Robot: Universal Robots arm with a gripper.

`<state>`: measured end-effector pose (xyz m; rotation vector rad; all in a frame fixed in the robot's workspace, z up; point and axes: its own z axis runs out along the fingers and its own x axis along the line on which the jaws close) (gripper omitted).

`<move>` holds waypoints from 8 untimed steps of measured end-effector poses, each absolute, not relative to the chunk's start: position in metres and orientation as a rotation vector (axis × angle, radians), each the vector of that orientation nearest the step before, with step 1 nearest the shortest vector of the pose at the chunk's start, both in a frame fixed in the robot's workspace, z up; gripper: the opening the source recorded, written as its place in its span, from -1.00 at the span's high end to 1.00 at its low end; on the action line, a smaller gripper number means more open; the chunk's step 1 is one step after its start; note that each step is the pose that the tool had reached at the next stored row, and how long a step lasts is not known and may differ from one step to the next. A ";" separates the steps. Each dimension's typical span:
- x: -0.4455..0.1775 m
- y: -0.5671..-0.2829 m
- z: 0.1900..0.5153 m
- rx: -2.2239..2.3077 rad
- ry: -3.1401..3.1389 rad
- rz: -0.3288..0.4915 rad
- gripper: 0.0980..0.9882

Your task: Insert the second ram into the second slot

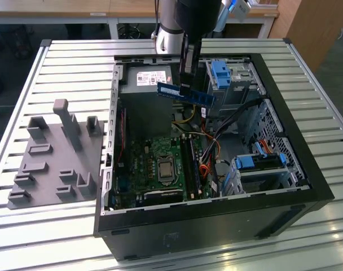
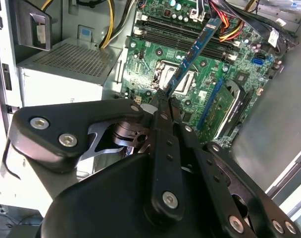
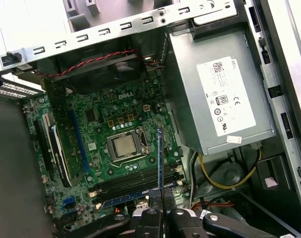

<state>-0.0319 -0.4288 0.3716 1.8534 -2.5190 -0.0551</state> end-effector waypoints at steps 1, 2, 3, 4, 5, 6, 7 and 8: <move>-0.032 -0.429 0.372 1.847 -2.524 -0.055 0.93; -0.032 -0.429 0.372 1.840 -2.529 -0.055 0.93; -0.032 -0.429 0.371 1.832 -2.534 -0.055 0.93; -0.032 -0.429 0.372 1.825 -2.540 -0.054 0.93; -0.032 -0.429 0.372 1.818 -2.545 -0.054 0.93; -0.032 -0.429 0.371 1.811 -2.549 -0.053 0.93; -0.032 -0.429 0.371 1.805 -2.553 -0.052 0.93; -0.032 -0.429 0.371 1.798 -2.557 -0.051 0.93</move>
